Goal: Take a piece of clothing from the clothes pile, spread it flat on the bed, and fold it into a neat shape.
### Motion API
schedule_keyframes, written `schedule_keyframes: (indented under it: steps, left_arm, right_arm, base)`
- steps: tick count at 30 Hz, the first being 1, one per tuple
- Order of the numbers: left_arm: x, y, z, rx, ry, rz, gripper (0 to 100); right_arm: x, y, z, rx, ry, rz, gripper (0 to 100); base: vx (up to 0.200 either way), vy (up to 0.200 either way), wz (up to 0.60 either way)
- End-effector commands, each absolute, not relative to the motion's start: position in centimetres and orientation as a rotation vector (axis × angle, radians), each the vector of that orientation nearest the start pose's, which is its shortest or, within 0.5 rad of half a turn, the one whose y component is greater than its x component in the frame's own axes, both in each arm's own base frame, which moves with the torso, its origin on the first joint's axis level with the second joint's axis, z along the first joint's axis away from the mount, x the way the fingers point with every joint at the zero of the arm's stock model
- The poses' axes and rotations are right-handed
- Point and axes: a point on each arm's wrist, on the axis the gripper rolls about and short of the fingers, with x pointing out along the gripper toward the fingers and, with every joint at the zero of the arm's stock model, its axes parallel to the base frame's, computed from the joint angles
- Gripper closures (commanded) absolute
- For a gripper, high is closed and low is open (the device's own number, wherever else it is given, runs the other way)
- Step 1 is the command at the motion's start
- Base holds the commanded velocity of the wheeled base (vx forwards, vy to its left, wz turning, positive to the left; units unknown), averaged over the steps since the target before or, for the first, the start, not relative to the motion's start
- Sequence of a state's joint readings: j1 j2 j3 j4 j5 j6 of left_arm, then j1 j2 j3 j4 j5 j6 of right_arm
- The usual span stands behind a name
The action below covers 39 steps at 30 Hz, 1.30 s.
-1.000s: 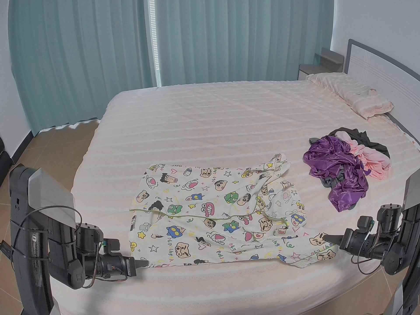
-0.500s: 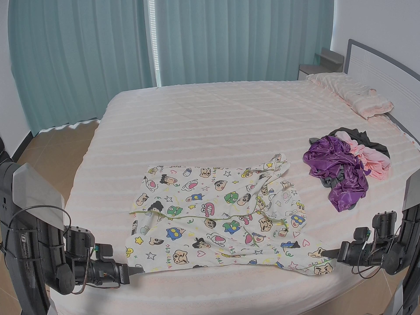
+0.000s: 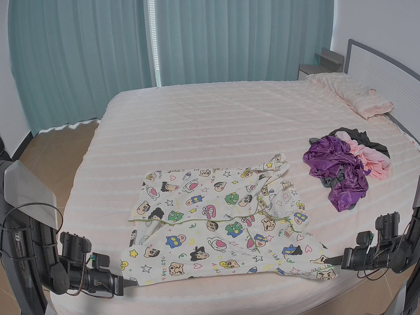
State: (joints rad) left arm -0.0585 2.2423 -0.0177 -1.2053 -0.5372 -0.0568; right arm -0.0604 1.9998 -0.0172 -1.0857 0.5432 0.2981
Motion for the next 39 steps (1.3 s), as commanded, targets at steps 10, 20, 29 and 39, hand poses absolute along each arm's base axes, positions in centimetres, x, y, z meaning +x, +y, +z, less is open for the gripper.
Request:
schedule_keyframes:
  steps: [10, 20, 29, 39]
  left_arm:
    - [16.6, -2.4, -0.3, -0.297, 1.095, -0.534, 100]
    - [15.1, -2.5, -1.0, -0.253, 1.244, -0.559, 100]
    - [14.5, -2.4, -1.1, -0.206, 1.271, -0.533, 100]
    - [14.4, -1.6, -0.7, -0.236, 1.253, -0.488, 0]
  right_arm:
    - [16.7, 0.3, 2.2, 0.541, 0.950, 0.322, 100]
    - [15.1, 0.3, 0.7, 0.453, 1.142, 0.294, 100]
    - [14.8, 0.3, -0.3, 0.433, 1.224, 0.276, 100]
    - [14.7, -0.1, 0.4, 0.413, 1.174, 0.278, 0]
  base:
    - [0.000, 0.000, 0.00]
    - [0.000, 0.000, 0.00]
    - [0.000, 0.000, 0.00]
    - [0.000, 0.000, 0.00]
